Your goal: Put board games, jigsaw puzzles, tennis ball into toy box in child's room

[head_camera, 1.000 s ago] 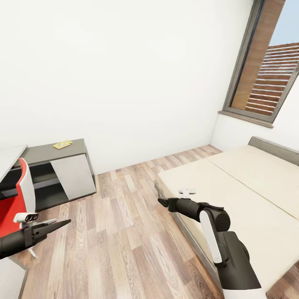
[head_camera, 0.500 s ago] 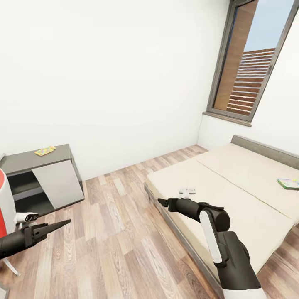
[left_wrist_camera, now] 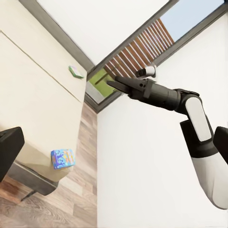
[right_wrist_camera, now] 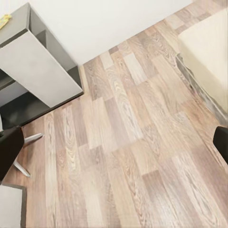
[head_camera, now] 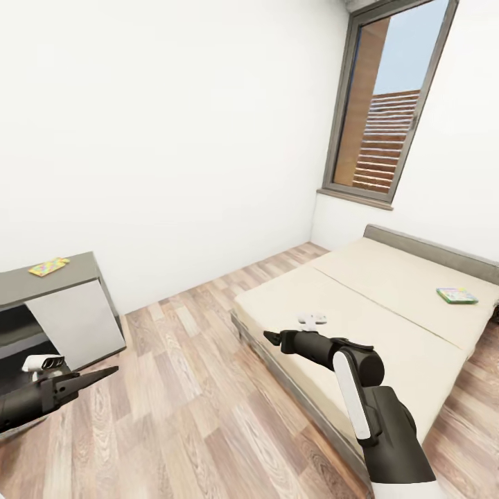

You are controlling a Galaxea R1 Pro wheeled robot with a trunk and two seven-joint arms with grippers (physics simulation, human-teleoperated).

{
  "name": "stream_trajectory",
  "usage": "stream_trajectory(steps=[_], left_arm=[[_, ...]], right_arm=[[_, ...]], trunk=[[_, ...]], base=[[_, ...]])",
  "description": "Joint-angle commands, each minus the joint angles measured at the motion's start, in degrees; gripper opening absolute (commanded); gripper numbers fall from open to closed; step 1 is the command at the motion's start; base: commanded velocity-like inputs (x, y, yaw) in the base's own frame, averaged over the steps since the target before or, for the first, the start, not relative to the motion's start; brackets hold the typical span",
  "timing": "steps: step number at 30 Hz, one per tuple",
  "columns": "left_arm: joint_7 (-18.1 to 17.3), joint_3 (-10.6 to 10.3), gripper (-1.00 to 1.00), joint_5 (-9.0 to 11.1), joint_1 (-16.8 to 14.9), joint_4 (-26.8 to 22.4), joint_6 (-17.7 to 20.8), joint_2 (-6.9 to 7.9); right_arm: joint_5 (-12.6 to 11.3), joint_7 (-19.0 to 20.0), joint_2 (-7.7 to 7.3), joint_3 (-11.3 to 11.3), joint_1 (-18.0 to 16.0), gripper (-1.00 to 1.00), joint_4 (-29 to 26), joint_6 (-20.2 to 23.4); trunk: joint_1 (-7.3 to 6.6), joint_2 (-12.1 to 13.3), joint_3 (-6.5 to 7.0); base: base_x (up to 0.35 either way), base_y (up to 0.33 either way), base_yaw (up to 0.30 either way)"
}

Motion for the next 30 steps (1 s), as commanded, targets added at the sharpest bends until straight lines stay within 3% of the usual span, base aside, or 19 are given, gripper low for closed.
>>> stream_trajectory(steps=[1, 30], left_arm=[[-0.2, 0.0, 1.0, 0.0, 0.0, 0.0, 0.6, 0.02], [-0.2, 0.0, 1.0, 0.0, 0.0, 0.0, 0.6, 0.02]], right_arm=[[-0.1, 0.1, 0.03, 0.0, -0.1, 1.0, 0.0, 0.3], [-0.1, 0.1, 0.09, 0.0, -0.1, 1.0, 0.0, 0.3]], trunk=[[0.05, -0.1, -0.06], [0.05, -0.1, 1.92]], base=[[0.104, 0.164, -0.213], [0.115, 0.149, -0.213]])
